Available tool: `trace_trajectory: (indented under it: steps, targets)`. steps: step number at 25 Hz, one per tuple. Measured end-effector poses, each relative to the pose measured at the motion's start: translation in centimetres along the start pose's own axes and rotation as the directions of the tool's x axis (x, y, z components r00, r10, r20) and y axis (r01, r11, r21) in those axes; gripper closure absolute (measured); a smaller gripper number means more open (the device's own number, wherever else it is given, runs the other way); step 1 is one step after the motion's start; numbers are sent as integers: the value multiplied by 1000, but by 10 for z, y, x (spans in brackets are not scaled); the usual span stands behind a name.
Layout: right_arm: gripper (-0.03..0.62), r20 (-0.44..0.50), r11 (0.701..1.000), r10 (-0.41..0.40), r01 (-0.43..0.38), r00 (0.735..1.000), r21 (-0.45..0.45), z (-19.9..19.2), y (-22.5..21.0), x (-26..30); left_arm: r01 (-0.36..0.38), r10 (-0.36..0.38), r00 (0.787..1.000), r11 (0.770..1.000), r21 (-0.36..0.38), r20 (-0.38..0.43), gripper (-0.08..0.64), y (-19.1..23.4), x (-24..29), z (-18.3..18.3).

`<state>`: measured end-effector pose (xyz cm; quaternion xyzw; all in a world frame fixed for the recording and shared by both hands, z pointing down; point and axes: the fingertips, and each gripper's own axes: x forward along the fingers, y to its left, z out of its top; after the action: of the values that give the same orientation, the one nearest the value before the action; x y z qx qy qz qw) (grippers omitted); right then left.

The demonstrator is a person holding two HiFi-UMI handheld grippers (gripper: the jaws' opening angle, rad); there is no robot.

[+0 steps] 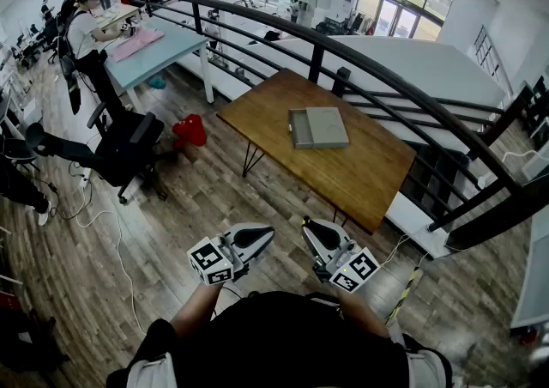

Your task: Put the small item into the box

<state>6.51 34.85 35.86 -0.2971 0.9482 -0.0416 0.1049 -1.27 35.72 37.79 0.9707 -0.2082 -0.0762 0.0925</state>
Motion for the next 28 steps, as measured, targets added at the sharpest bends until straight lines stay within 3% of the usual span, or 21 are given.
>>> trace_trajectory:
  steps: [5,13,28]
  targets:
    - [534,14,1000,-2,2,1000,-3,9,0,6,8,-9,1000,999,52,16,545,-1,-3,13]
    - [534,8,1000,-23,23,1000,-4,4,8,11,24,-23,998,1000,-12,51,545,-2,-15,21]
    - [531,12,999,-40,40,999,-4,-12,34,36,36,-35,997,999,-27,62,545,24,-54,16]
